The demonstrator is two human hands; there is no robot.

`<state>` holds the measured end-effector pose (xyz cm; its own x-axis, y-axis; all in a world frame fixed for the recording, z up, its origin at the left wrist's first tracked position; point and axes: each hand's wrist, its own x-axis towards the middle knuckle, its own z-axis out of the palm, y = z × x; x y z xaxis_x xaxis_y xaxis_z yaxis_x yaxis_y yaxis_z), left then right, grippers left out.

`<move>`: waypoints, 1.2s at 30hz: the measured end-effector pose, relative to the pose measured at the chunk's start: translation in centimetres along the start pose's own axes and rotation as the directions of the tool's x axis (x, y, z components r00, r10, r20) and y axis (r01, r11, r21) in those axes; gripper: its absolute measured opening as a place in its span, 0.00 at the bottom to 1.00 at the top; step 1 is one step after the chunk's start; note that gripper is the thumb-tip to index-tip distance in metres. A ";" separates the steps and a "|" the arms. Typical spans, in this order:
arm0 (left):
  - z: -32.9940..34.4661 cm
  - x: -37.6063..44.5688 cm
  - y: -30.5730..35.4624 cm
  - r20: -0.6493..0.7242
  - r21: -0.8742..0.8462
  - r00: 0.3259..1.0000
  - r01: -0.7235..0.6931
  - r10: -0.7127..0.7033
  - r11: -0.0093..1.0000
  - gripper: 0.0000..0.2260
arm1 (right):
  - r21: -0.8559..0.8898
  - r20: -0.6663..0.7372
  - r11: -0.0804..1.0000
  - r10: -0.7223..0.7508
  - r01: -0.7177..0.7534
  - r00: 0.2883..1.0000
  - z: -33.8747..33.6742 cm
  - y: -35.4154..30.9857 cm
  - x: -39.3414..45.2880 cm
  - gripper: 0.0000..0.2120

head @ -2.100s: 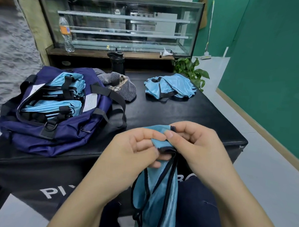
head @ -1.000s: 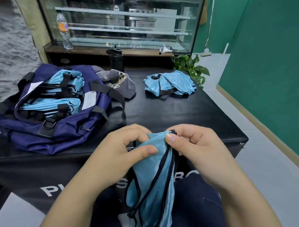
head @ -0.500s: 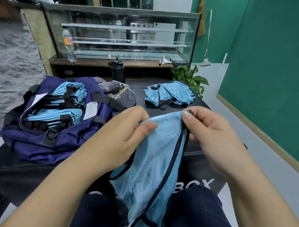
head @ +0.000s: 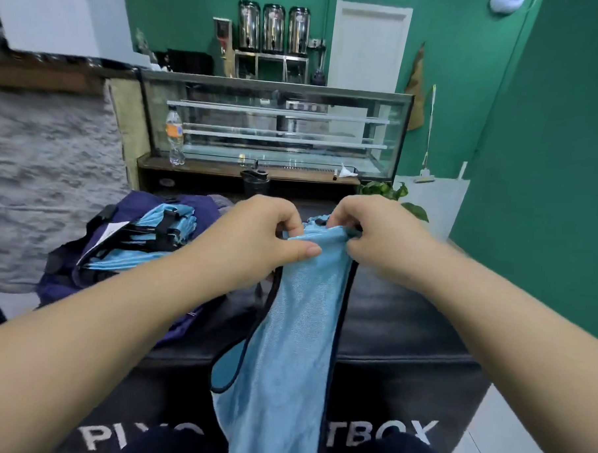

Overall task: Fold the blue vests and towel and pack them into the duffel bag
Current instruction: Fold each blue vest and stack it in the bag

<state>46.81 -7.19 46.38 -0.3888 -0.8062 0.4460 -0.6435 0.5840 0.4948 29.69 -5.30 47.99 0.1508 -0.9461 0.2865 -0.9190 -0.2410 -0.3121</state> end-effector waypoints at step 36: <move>2.6 -3.5 -4.4 0.594 0.238 0.805 -0.176 0.000 0.955 0.19 | 0.740 -0.156 0.664 0.319 -0.103 0.935 0.7 4.1 2.1 0.09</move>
<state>49.25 -7.16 40.72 -0.7043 -0.7049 -0.0837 -0.7034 0.6771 0.2165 26.44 -8.41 46.68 -0.2088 -0.9275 0.3101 -0.3562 -0.2231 -0.9074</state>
